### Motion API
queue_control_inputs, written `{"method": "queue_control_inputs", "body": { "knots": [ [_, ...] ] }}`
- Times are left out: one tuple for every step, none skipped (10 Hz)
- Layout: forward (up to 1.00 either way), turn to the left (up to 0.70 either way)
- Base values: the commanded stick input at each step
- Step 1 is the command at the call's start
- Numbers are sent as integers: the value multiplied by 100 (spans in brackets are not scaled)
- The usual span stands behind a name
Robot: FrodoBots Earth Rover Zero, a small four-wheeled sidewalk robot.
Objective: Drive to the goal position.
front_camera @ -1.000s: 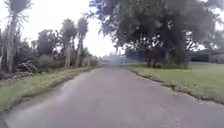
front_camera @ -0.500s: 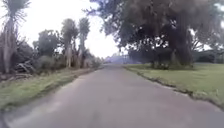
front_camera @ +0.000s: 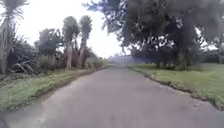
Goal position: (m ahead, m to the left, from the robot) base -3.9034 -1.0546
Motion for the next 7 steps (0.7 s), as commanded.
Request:
{"method": "queue_control_inputs", "body": {
  "knots": [
    [85,-34],
    [85,-34],
    [85,-34],
    [85,-34],
    [85,-17],
    [85,0],
    [85,0]
  ]
}}
